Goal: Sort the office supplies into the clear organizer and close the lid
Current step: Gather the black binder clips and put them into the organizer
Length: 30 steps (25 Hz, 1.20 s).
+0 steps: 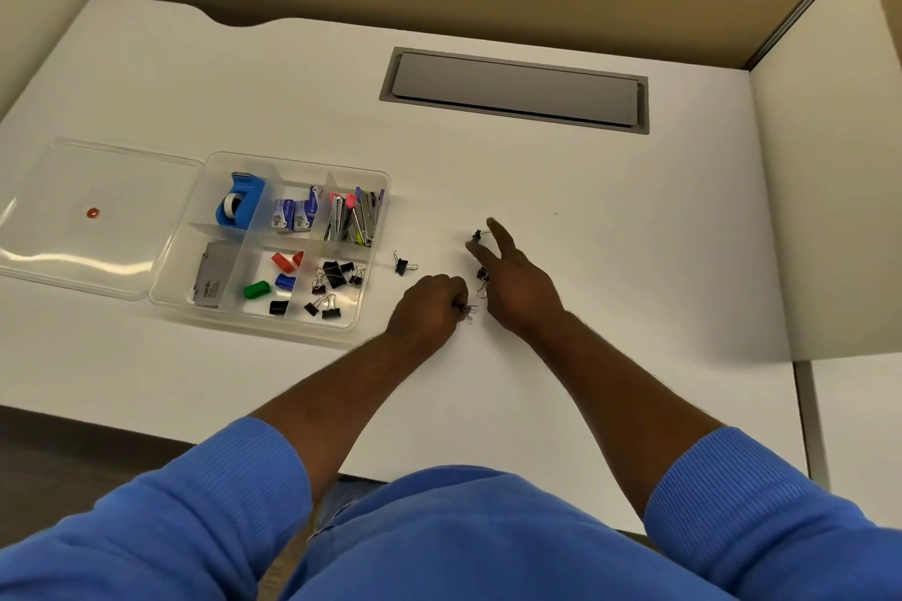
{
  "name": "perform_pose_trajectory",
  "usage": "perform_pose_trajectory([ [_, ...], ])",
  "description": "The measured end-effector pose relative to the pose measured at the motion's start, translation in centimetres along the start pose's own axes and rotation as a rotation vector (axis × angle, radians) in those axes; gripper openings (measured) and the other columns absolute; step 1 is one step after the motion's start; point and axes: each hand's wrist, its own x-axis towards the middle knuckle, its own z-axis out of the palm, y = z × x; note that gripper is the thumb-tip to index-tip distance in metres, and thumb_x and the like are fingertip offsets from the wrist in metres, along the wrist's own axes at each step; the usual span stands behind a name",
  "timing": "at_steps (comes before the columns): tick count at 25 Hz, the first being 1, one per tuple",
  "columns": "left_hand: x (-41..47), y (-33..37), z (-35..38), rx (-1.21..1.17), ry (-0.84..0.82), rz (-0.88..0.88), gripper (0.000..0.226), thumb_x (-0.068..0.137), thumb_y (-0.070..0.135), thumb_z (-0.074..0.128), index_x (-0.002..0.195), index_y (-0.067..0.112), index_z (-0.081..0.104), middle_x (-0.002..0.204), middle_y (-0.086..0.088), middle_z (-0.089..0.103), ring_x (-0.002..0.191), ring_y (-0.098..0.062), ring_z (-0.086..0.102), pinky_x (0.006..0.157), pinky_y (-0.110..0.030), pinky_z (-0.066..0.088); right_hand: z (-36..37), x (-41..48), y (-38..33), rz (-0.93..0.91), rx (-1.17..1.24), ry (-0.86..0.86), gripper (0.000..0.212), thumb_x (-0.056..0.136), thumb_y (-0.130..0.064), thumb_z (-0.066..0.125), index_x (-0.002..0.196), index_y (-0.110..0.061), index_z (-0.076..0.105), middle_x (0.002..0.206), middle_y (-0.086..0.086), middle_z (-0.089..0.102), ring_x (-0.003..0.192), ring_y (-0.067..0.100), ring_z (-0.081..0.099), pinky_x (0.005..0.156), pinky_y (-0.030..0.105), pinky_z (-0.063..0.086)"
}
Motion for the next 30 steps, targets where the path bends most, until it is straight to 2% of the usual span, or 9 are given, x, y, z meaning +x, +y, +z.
perform_pose_trajectory([
  [2, -0.5, -0.1, -0.1, 0.0, 0.005, -0.005, 0.005, 0.082, 0.015, 0.069, 0.082, 0.014, 0.064, 0.08, 0.0, 0.064, 0.079, -0.02, 0.057, 0.069, -0.037, 0.048, -0.3, 0.6, -0.4, -0.012, -0.053, -0.067, 0.08, 0.079, 0.0, 0.051, 0.151, -0.032, 0.035, 0.167, -0.004, 0.003, 0.114, 0.021, 0.046, 0.061, 0.03, 0.043],
  [5, -0.9, -0.4, -0.3, -0.005, -0.007, -0.005, 0.007, 0.08, 0.012, 0.069, 0.08, 0.016, 0.063, 0.079, 0.0, 0.062, 0.079, -0.02, 0.056, 0.067, -0.034, 0.046, -0.5, 1.4, -0.5, -0.01, -0.09, -0.129, 0.052, 0.085, -0.006, 0.058, 0.136, -0.017, 0.054, 0.159, 0.001, 0.025, 0.117, 0.028, 0.05, 0.07, 0.033, 0.047],
  [8, -1.3, -0.6, -0.7, -0.009, -0.001, -0.015, 0.009, 0.078, 0.012, 0.07, 0.078, 0.017, 0.063, 0.078, 0.003, 0.059, 0.078, -0.018, 0.053, 0.066, -0.032, 0.043, -0.4, 1.4, -1.0, 0.004, -0.038, -0.101, 0.038, 0.087, -0.004, 0.058, 0.124, -0.009, 0.061, 0.135, 0.004, 0.047, 0.104, 0.029, 0.057, 0.069, 0.032, 0.046],
  [11, -1.8, -0.8, -1.0, 0.002, 0.022, 0.003, 0.007, 0.08, 0.012, 0.069, 0.079, 0.017, 0.064, 0.079, 0.0, 0.061, 0.078, -0.018, 0.054, 0.066, -0.032, 0.043, -0.4, 0.9, -1.7, 0.021, -0.008, -0.099, 0.027, 0.09, -0.006, 0.055, 0.116, -0.007, 0.064, 0.114, 0.008, 0.051, 0.094, 0.03, 0.058, 0.065, 0.031, 0.039],
  [14, -2.1, -0.6, -1.5, -0.007, 0.05, 0.028, 0.006, 0.08, 0.012, 0.067, 0.08, 0.017, 0.064, 0.078, 0.001, 0.059, 0.075, -0.017, 0.052, 0.065, -0.03, 0.04, -0.5, 0.2, -2.0, 0.052, 0.008, -0.094, 0.016, 0.091, -0.009, 0.057, 0.102, -0.005, 0.067, 0.109, 0.009, 0.053, 0.09, 0.029, 0.058, 0.067, 0.032, 0.041],
  [18, -2.4, -0.2, -3.0, -0.014, 0.092, 0.054, 0.006, 0.082, 0.011, 0.064, 0.084, 0.017, 0.065, 0.082, -0.001, 0.062, 0.08, -0.018, 0.054, 0.068, -0.032, 0.042, -0.5, -0.8, -2.8, 0.099, 0.021, -0.051, 0.022, 0.092, -0.009, 0.05, 0.103, -0.005, 0.069, 0.108, 0.009, 0.056, 0.089, 0.03, 0.06, 0.074, 0.037, 0.05],
  [22, -2.7, -0.5, -5.2, -0.042, 0.155, 0.083, 0.007, 0.082, 0.011, 0.064, 0.081, 0.017, 0.064, 0.078, 0.0, 0.062, 0.079, -0.019, 0.054, 0.066, -0.032, 0.04, -0.7, -1.2, -4.2, 0.102, 0.09, -0.009, 0.023, 0.086, -0.005, 0.055, 0.101, -0.008, 0.072, 0.105, 0.007, 0.058, 0.088, 0.029, 0.061, 0.072, 0.035, 0.049],
  [26, -3.2, -2.3, -7.8, -0.073, 0.198, 0.109, 0.006, 0.081, 0.01, 0.067, 0.081, 0.016, 0.066, 0.078, -0.001, 0.065, 0.077, -0.019, 0.057, 0.068, -0.038, 0.048, -0.9, -1.0, -7.2, 0.108, 0.16, 0.085, 0.023, 0.085, -0.006, 0.057, 0.101, -0.013, 0.072, 0.104, 0.001, 0.059, 0.085, 0.026, 0.061, 0.07, 0.032, 0.047],
  [30, -3.6, -5.3, -10.7, -0.081, 0.233, 0.074, 0.007, 0.081, 0.011, 0.071, 0.081, 0.017, 0.067, 0.079, 0.002, 0.066, 0.077, -0.015, 0.058, 0.071, -0.035, 0.052, -1.1, 0.0, -11.4, 0.077, 0.203, 0.193, 0.022, 0.086, -0.007, 0.058, 0.101, -0.014, 0.073, 0.101, 0.001, 0.059, 0.082, 0.024, 0.06, 0.068, 0.033, 0.047],
])
